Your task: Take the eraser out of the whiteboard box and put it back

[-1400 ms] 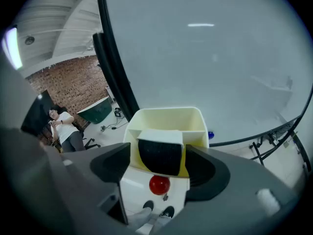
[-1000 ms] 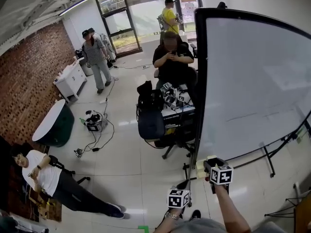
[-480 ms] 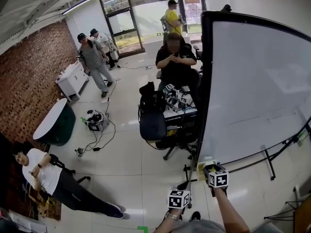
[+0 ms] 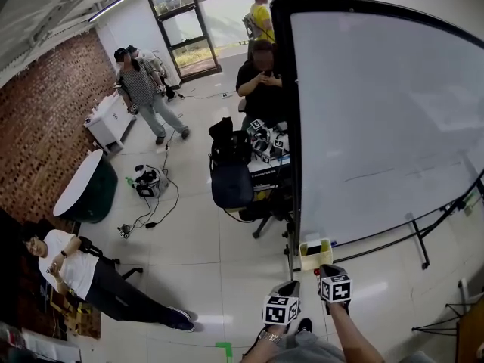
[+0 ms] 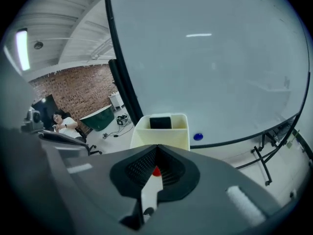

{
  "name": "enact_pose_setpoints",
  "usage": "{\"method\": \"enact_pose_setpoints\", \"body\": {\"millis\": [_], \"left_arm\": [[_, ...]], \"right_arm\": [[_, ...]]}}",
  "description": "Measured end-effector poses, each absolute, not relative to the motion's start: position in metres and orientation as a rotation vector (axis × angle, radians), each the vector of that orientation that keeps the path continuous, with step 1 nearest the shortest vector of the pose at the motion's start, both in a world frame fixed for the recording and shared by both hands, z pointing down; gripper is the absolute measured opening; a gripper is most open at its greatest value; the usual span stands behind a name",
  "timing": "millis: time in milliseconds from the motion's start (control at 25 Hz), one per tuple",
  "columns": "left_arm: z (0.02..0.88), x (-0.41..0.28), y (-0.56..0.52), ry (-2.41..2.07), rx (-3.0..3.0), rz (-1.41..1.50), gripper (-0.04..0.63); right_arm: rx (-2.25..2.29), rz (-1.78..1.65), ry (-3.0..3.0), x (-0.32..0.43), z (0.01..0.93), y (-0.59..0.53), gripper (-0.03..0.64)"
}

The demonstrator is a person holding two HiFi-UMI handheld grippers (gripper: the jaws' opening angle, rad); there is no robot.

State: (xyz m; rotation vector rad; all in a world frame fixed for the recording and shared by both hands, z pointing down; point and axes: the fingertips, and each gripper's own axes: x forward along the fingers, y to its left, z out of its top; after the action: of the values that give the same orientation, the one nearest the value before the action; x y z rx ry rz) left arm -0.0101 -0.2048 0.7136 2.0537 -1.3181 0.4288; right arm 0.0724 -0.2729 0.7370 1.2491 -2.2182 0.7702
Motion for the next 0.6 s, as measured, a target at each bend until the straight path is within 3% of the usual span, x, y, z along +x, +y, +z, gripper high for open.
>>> {"method": "enact_pose_setpoints", "body": {"millis": [320, 600], "left_arm": [[0.734, -0.008, -0.146, -1.286, 2.030, 0.470, 0.003], [0.714, -0.033, -0.089, -1.332, 2.042, 0.344, 0.003]], "right_arm": [[1.081, 0.880, -2.267, 0.041, 0.753, -0.176, 0.003], [1.054, 0.757, -2.256, 0.008, 0.737, -0.093, 0.003]]}}
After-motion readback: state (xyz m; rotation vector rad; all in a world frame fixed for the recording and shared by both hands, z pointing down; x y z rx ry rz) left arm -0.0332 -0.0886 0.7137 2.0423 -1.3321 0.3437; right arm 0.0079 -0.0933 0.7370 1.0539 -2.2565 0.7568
